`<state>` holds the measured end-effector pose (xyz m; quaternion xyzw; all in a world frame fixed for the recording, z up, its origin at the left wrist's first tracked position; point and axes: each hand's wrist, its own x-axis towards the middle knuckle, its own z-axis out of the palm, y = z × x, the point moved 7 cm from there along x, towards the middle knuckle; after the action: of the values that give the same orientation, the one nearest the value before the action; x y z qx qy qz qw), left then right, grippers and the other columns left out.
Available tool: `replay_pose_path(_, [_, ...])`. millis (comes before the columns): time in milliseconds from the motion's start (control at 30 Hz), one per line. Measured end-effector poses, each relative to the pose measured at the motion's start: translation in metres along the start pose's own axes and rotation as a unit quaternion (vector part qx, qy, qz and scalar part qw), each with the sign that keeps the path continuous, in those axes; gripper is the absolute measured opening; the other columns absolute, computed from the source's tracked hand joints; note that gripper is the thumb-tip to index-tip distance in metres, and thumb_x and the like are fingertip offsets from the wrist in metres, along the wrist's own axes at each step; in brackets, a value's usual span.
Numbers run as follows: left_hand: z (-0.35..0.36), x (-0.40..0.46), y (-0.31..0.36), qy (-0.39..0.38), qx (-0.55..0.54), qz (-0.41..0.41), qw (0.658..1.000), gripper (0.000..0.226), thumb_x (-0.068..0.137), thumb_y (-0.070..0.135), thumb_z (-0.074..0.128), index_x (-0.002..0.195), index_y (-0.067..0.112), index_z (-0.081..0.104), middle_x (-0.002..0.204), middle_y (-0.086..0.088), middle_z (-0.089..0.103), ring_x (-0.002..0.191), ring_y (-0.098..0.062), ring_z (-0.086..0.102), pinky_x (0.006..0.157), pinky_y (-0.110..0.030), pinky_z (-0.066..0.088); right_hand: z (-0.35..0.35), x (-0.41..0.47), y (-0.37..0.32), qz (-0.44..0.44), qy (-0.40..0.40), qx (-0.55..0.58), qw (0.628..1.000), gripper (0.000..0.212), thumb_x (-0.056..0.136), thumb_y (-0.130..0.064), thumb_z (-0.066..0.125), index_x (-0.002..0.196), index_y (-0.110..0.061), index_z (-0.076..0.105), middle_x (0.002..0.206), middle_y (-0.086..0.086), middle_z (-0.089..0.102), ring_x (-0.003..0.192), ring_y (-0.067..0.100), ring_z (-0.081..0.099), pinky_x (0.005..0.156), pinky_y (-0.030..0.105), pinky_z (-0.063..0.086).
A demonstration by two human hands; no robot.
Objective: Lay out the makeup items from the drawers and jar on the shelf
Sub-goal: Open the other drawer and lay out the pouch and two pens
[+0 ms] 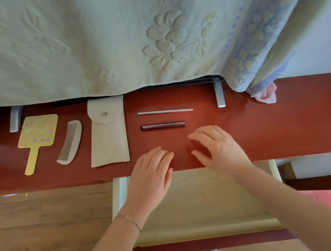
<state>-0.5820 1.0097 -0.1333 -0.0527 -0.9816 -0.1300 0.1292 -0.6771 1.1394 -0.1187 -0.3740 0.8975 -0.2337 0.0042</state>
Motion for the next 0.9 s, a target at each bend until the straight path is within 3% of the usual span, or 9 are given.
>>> replay_pose_path(100, [0.007,-0.026,0.011,-0.049,-0.002,0.014,0.999,0.039,0.088,0.03,0.047,0.119,0.01,0.058,0.119,-0.005,0.06,0.121,-0.02,0.045,0.101,-0.039,0.04,0.01,-0.042,-0.01,-0.003,-0.047,-0.037,0.998,0.042,0.081,-0.039,0.053,0.115,-0.015,0.06,0.119,0.005,0.062,0.118,0.026,0.053,0.094,0.043,0.047])
replay_pose_path(233, [0.021,-0.063,0.027,-0.155,0.01,0.059,0.986,0.064,0.085,0.056,0.044,0.131,0.011,0.047,0.136,-0.006,0.049,0.132,-0.02,0.032,0.11,-0.04,0.023,0.029,-0.09,-0.025,-0.031,-0.148,-0.113,0.982,0.069,0.076,-0.061,0.044,0.132,-0.022,0.043,0.141,0.003,0.046,0.134,0.023,0.033,0.111,0.044,0.029])
replay_pose_path(333, [0.031,-0.089,0.034,-0.227,0.029,0.079,0.97,0.086,0.076,0.073,0.041,0.136,0.011,0.04,0.146,-0.006,0.038,0.137,-0.02,0.022,0.109,-0.042,0.017,0.044,-0.121,-0.031,-0.046,-0.214,-0.151,0.964,0.089,0.07,-0.076,0.037,0.142,-0.024,0.031,0.147,0.004,0.037,0.136,0.024,0.02,0.109,0.042,0.014])
replay_pose_path(467, [0.042,-0.11,0.034,-0.282,0.04,0.09,0.954,0.106,0.066,0.084,0.037,0.141,0.011,0.033,0.152,-0.005,0.026,0.141,-0.022,0.013,0.108,-0.046,0.013,0.062,-0.151,-0.031,-0.059,-0.267,-0.165,0.948,0.107,0.062,-0.088,0.031,0.147,-0.024,0.019,0.153,0.004,0.024,0.139,0.027,0.014,0.108,0.044,0.008])
replay_pose_path(700, [0.044,-0.114,0.035,-0.266,0.053,0.112,0.956,0.111,0.061,0.079,0.051,0.144,0.009,0.026,0.152,-0.006,0.024,0.141,-0.022,0.014,0.109,-0.047,0.013,0.066,-0.156,-0.027,-0.06,-0.266,-0.176,0.946,0.118,0.056,-0.079,0.056,0.148,-0.021,0.012,0.153,0.004,0.023,0.14,0.027,0.013,0.109,0.045,0.01])
replay_pose_path(900, [0.035,-0.092,0.026,-0.214,0.083,0.087,0.969,0.113,0.06,0.071,0.064,0.143,0.005,0.026,0.151,-0.01,0.026,0.14,-0.026,0.015,0.109,-0.05,0.016,0.052,-0.134,-0.021,-0.024,-0.213,-0.198,0.956,0.119,0.053,-0.073,0.066,0.147,-0.018,0.02,0.152,0.004,0.025,0.14,0.027,0.014,0.111,0.046,0.009])
